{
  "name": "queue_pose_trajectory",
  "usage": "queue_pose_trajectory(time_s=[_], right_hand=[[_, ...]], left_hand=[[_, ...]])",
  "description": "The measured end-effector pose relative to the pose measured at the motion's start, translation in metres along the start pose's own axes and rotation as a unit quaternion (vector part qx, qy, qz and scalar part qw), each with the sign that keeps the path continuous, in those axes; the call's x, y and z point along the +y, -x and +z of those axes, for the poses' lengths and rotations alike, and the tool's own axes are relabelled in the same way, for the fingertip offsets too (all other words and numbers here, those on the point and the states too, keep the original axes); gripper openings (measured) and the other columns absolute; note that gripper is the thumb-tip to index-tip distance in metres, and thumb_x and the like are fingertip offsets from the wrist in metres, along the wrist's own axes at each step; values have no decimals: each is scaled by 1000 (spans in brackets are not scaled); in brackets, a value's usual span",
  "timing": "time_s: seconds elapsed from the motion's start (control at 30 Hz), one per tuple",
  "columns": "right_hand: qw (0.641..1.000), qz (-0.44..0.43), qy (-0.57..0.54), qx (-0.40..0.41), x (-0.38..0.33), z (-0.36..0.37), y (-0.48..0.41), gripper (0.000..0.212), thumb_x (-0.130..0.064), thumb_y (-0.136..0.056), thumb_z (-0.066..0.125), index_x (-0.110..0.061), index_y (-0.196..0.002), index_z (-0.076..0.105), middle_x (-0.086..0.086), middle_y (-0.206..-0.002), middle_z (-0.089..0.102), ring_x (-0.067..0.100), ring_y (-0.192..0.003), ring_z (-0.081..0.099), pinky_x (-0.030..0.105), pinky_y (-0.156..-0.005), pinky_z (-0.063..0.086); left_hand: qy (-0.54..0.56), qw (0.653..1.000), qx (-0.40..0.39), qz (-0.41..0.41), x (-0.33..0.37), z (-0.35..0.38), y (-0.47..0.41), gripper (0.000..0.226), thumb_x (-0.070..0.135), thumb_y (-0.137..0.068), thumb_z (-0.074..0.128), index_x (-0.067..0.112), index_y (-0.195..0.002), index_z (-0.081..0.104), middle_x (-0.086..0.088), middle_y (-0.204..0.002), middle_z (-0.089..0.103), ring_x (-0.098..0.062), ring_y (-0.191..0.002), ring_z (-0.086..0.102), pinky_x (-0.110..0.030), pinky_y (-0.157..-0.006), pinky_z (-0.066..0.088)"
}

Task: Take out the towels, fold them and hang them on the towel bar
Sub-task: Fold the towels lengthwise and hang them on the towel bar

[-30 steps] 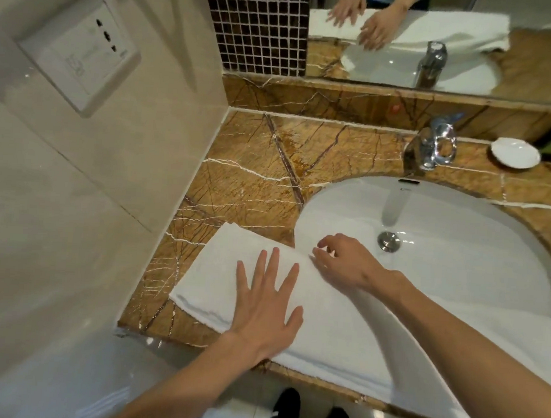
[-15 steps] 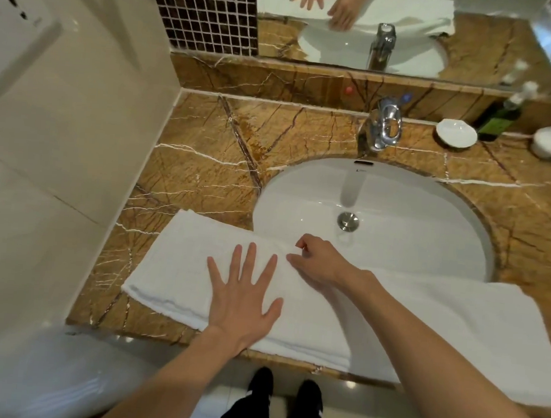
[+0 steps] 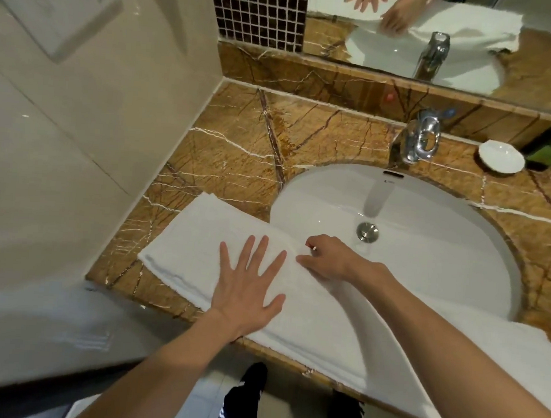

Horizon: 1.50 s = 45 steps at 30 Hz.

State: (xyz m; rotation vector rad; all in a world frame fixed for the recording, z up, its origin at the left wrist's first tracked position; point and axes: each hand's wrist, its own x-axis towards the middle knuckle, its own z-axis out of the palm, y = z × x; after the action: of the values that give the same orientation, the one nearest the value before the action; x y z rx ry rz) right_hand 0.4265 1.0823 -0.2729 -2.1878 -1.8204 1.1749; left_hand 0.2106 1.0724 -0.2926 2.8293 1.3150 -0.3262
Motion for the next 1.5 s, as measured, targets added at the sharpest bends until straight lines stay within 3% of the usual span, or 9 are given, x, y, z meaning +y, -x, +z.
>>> queue_pose_trajectory(time_s=[0.2, 0.4, 0.53, 0.83, 0.97, 1.07, 1.17, 1.27, 1.5], right_hand=[[991, -81, 110, -10, -3, 6, 15, 22, -35, -96, 43, -15, -88, 38, 11, -86, 58, 28, -71, 49, 35, -60, 33], [986, -135, 91, 23, 2, 10, 30, 18, -30, -100, 36, -13, -92, 34, 9, -80, 54, 27, -65, 45, 35, -57, 32], [983, -149, 101, 22, 3, 12, 30, 17, -27, -100, 34, -11, -99, 38, 10, -87, 59, 27, -69, 51, 35, -59, 36], [977, -102, 180, 61, -10, 26, 37, 19, -17, -94, 43, -11, -112, 40, 9, -101, 57, 27, -77, 56, 34, -63, 39], [975, -77, 203, 56, -19, 22, 40, 31, -10, -87, 54, -8, -115, 41, 17, -120, 42, 28, -72, 49, 35, -61, 37], [980, -78, 177, 42, -20, 14, 37, 24, -13, -90, 49, -7, -112, 42, 16, -113, 48, 34, -87, 57, 35, -66, 39], [989, -88, 120, 23, -16, 6, 30, 16, -20, -94, 42, -7, -104, 41, 15, -104, 57, 35, -91, 57, 35, -70, 42], [995, -91, 42, -8, -9, 0, 24, 28, -34, -98, 42, -6, -103, 43, 17, -103, 59, 36, -93, 57, 39, -76, 45], [988, -128, -10, -84, 8, -12, 10, 31, -41, -92, 48, -10, -96, 51, 2, -92, 57, 23, -84, 55, 31, -65, 37]], left_hand=[[-36, 999, -20, -8, 5, -10, 6, 73, 61, -86, 10, 32, -148, -14, -9, -157, -19, -31, -143, -20, -65, -108, -8], [-50, 998, -30, -19, 9, -16, 7, 72, 58, -84, 7, 31, -145, -18, -10, -156, -21, -31, -144, -19, -60, -111, -6], [-26, 999, -21, -17, 10, -17, 7, 75, 56, -83, 14, 27, -152, 8, -11, -159, -4, -32, -146, -6, -62, -111, 2], [-38, 998, -28, -31, 11, -11, 8, 72, 54, -88, 21, 30, -150, -6, -11, -159, -9, -30, -146, -9, -60, -112, -3], [-17, 994, -28, -100, 23, -15, 14, 71, 52, -88, 19, 28, -151, -3, -15, -159, -2, -30, -146, -4, -56, -115, -2], [22, 980, -35, -197, 44, -17, 22, 66, 50, -93, 19, 26, -151, -2, -16, -159, 0, -32, -146, -3, -54, -115, -1], [128, 937, -30, -324, 78, -23, 23, 60, 40, -98, 24, 25, -151, 1, -15, -159, -3, -31, -146, -7, -49, -116, -5], [235, 873, 1, -427, 111, -30, 17, 58, 33, -99, 32, 28, -151, 7, -12, -159, -7, -28, -145, -11, -46, -116, -5], [431, 656, 122, -608, 150, -52, 9, 50, 14, -95, 48, 24, -140, 31, -5, -151, 3, -24, -134, 19, -35, -109, 28]])
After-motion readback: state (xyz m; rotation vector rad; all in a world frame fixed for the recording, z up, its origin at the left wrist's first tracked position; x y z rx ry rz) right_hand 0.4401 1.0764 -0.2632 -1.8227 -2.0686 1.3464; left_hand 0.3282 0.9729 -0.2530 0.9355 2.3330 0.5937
